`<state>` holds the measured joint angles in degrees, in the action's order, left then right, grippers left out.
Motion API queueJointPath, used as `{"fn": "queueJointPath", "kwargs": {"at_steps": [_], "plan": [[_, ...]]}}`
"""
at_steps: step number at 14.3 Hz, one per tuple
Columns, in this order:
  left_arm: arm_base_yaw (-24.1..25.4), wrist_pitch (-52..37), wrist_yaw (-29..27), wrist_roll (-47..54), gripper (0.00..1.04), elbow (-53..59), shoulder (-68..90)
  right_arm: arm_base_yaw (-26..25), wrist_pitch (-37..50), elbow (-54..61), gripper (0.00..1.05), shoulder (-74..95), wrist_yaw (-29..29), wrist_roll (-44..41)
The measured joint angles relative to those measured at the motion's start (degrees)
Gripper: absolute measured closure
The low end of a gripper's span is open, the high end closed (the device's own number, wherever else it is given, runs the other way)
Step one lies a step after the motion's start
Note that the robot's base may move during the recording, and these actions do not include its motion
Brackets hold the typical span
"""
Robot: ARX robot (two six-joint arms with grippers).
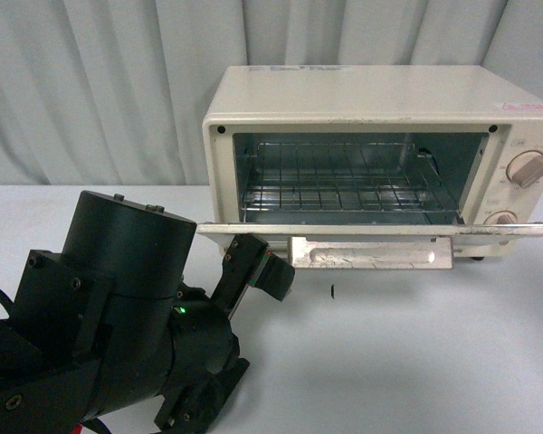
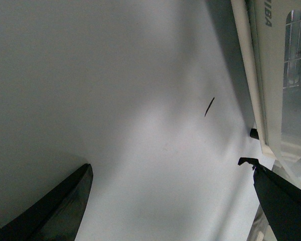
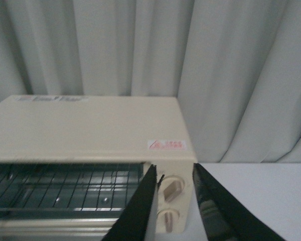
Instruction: Open oven
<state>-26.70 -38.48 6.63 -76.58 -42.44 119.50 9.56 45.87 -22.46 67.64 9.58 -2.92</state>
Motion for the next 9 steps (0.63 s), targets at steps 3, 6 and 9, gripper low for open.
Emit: {"fn": "queueJointPath", "kwargs": {"at_steps": [3,6,9], "plan": [[0.0,0.0,0.4,0.0,0.07,0.0,0.0,-2.4,0.1,6.8,1.03,-5.2,-2.2,1.5],[0.0,0.0,0.3,0.0,0.07,0.0,0.0,-4.3,-1.3,12.0,1.03,-12.3,-4.2,1.9],[0.0,0.0,0.2,0.0,0.07,0.0,0.0,-8.9,-4.0,15.6,1.03,-18.4,-9.0,1.9]]}}
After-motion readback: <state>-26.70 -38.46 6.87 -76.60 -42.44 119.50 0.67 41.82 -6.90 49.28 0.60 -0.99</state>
